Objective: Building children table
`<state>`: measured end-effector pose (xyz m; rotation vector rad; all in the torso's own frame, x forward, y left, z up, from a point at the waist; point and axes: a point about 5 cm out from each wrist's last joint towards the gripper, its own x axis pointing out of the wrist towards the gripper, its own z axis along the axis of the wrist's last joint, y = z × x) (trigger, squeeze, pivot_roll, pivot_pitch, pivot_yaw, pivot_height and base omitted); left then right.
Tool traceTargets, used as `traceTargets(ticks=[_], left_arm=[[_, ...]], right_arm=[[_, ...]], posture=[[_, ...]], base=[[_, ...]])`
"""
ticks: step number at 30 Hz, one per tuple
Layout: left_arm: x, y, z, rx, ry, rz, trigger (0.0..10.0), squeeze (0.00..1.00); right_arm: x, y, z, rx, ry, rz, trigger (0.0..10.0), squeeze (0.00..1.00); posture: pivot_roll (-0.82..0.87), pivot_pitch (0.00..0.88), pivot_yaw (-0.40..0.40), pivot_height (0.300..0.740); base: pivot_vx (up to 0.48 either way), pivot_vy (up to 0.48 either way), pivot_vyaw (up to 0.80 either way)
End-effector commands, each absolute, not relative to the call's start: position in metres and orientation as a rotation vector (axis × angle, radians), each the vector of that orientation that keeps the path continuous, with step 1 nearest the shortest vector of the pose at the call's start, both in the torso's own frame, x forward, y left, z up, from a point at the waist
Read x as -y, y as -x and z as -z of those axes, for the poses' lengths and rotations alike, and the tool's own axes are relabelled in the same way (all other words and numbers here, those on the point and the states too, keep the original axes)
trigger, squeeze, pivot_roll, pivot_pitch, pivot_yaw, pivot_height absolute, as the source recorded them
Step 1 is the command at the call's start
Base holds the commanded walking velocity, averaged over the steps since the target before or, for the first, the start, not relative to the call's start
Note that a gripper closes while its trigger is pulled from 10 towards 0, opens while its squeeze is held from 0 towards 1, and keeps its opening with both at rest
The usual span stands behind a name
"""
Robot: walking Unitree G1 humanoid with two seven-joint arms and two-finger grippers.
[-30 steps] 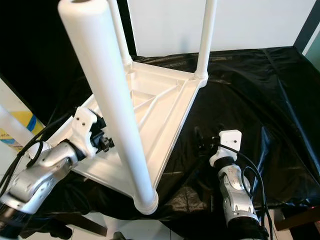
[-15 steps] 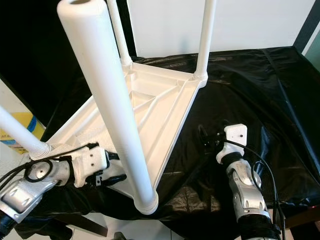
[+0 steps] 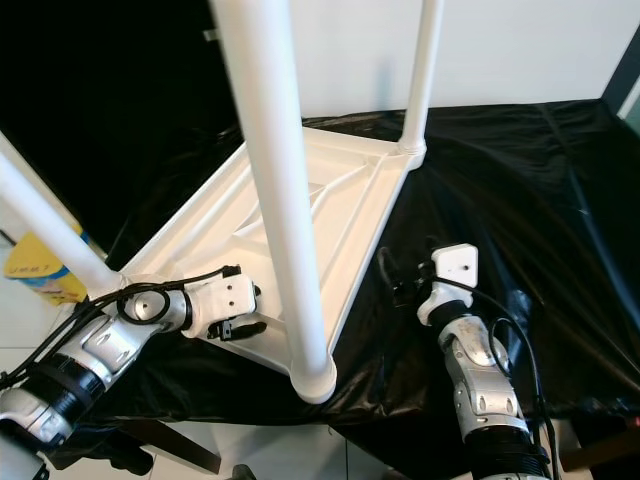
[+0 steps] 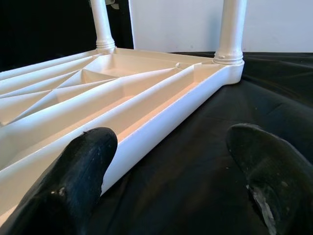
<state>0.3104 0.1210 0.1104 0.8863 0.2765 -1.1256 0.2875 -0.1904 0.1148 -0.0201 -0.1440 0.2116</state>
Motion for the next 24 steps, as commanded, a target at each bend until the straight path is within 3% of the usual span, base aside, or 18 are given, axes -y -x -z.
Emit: traceTargets(ticks=[1,13,24], left_arm=[[-0.126,-0.329,-0.113,-0.182,-0.896,0.817,10.0,0.00],[-0.086,-0.353,-0.117,-0.135,-0.839,0.756,10.0,0.00],[-0.048,-0.362,-0.128,-0.094,-0.771,0.782,10.0,0.00]], right_arm=[[0.188,-0.287,-0.117,0.145,0.022,-0.213,10.0,0.00],[0.200,-0.274,-0.117,0.137,0.020,-0.230,10.0,0.00],[0.230,-0.241,-0.122,-0.013,0.178,-0.427,10.0,0.00]], posture=[[-0.15,0.028,0.074,0.740],[-0.16,0.029,0.071,0.740],[-0.21,0.054,0.089,0.740]], base=[[0.000,0.000,0.00],[0.000,0.000,0.00],[0.000,0.000,0.00]])
